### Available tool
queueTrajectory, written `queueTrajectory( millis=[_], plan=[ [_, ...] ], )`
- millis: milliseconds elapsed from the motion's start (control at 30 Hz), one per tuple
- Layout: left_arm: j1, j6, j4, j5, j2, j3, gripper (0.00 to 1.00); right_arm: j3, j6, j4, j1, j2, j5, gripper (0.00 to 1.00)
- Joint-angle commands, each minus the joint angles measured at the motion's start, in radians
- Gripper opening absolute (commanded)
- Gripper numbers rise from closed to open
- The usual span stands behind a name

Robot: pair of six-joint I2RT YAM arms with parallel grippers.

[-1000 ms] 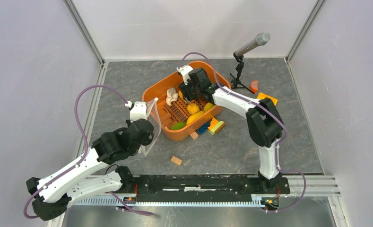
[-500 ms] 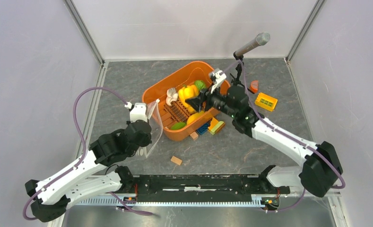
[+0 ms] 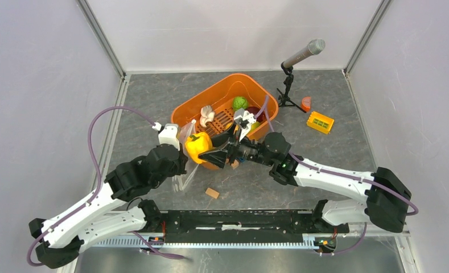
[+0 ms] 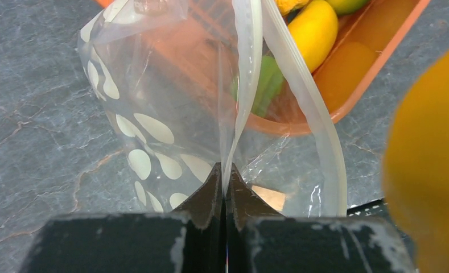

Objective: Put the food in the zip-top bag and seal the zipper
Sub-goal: Place the fake vegetable in the zipper food storage bag.

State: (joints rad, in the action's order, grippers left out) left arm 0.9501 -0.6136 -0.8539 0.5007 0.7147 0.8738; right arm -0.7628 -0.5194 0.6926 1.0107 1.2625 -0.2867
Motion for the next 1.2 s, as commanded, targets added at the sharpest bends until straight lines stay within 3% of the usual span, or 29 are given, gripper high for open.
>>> queueTrajectory(
  millis=[0, 133, 467, 733, 933, 1033, 1167],
  plan=[
    [-0.002, -0.015, 0.074, -0.061, -0.058, -0.011, 0.03, -0.020, 0.005, 0.128, 0.020, 0.057, -0.006, 0.39],
    [-0.003, -0.020, 0.082, -0.067, -0.121, -0.014, 0.03, -0.016, 0.029, 0.133, 0.038, 0.107, -0.016, 0.40],
    [-0.003, -0.042, 0.021, 0.009, -0.169, 0.018, 0.05, -0.131, 0.314, -0.244, 0.075, 0.138, 0.038, 0.43],
    [-0.003, -0.054, -0.035, 0.004, -0.071, 0.095, 0.11, -0.355, 0.414, -0.619, 0.126, 0.228, 0.400, 0.47],
    [-0.003, -0.062, -0.078, 0.012, -0.039, 0.150, 0.13, -0.522, 0.485, -0.811, 0.180, 0.303, 0.549, 0.49],
    [-0.002, -0.067, -0.078, 0.028, -0.043, 0.145, 0.15, -0.593, 0.532, -0.890, 0.208, 0.340, 0.589, 0.57],
    [-0.003, -0.081, -0.086, 0.049, -0.041, 0.135, 0.15, -0.543, 0.556, -0.804, 0.212, 0.295, 0.427, 0.79]
  ],
)
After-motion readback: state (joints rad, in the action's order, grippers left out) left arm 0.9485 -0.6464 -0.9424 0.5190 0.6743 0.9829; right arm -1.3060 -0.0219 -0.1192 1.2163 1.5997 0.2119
